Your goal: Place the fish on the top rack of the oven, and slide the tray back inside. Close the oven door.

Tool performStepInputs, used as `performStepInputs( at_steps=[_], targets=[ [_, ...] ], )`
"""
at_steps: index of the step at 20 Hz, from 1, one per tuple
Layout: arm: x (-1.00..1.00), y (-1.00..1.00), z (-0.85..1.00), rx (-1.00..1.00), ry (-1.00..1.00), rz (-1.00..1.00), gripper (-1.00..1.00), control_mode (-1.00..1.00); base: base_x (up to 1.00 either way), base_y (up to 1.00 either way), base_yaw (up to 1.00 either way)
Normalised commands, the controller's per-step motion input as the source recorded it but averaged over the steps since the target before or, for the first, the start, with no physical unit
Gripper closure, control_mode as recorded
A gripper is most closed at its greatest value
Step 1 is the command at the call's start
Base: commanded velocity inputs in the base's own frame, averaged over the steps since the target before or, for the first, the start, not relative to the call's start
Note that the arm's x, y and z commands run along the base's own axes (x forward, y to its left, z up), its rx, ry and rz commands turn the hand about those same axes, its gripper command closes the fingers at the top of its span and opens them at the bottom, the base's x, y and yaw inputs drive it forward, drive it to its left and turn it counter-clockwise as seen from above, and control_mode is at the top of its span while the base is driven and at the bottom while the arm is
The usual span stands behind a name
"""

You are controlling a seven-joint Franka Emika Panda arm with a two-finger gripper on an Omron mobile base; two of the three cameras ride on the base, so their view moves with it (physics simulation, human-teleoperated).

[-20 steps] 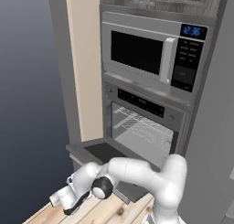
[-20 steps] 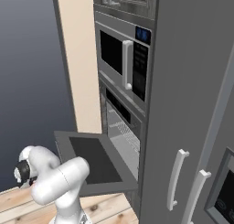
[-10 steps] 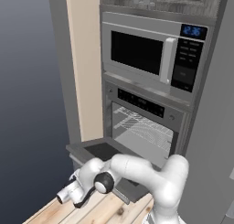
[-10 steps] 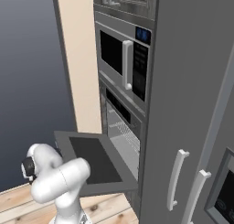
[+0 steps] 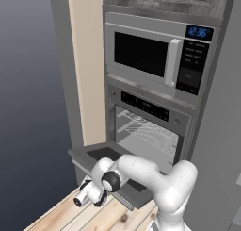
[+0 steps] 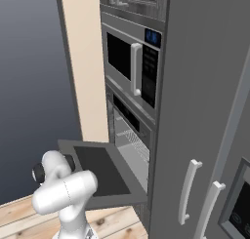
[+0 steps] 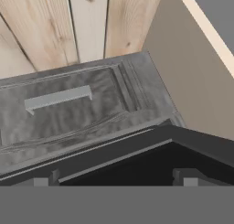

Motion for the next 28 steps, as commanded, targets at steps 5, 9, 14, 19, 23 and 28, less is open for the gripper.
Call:
performStepInputs(
  at_steps=[5, 9, 14, 19, 23, 28],
  targets=[
    [0.00, -0.55, 0.05, -0.05, -0.38, -0.05, -1.00, -1.00, 0.00, 0.00, 0.00],
    [0.00, -0.65, 0.96, -0.05, -0.52, -0.16, -1.00, -1.00, 0.00, 0.00, 0.00],
    [0.00, -0.75, 1.00, -0.07, -0.42, -0.20, -1.00, -1.00, 0.00, 0.00, 0.00],
    [0.16, -1.00, 1.00, -0.02, -0.24, -0.20, -1.00, -1.00, 0.00, 0.00, 0.00],
    [0.24, -1.00, 0.93, 0.00, -0.15, -0.16, -1.00, -1.00, 0.00, 0.00, 0.00],
    [0.37, -1.00, 1.00, 0.00, -0.12, -0.14, -1.00, -1.00, 0.00, 0.00, 0.00]
  ],
)
